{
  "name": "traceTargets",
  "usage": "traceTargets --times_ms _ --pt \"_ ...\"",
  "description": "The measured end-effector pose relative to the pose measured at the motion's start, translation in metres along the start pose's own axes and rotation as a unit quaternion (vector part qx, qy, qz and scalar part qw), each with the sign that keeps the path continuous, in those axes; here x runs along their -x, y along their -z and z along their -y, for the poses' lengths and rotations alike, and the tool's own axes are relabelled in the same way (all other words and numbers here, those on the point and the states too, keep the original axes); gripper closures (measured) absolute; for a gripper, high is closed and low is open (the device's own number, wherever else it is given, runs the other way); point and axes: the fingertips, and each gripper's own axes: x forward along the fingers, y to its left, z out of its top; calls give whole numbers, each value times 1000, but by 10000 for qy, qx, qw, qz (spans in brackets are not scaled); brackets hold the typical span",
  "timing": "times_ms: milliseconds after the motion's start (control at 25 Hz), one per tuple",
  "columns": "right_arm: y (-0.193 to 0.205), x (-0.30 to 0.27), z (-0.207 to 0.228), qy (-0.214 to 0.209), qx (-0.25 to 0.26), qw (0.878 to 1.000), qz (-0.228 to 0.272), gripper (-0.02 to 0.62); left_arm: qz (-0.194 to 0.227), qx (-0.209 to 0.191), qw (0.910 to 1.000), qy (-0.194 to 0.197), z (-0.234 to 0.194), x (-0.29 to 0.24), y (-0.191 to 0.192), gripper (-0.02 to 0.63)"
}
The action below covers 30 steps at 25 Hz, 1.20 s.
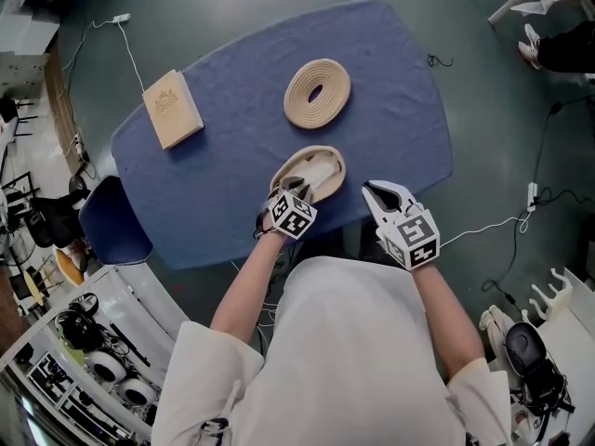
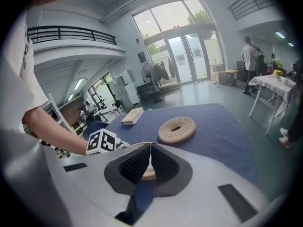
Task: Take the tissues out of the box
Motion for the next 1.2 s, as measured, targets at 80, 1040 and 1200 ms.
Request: traceTargets --times_ms 80,1040,1200 --pt "0 1 1 10 -20 10000 10 561 -5 21 10000 -62 -3 0 0 567" --pt "-22 35 17 -135 -64 9995 292 561 970 1014 9898 -246 5 83 -14 598" --pt "-31 36 16 -237 12 9991 339 561 1249 1205 9842 -363 5 102 -16 598"
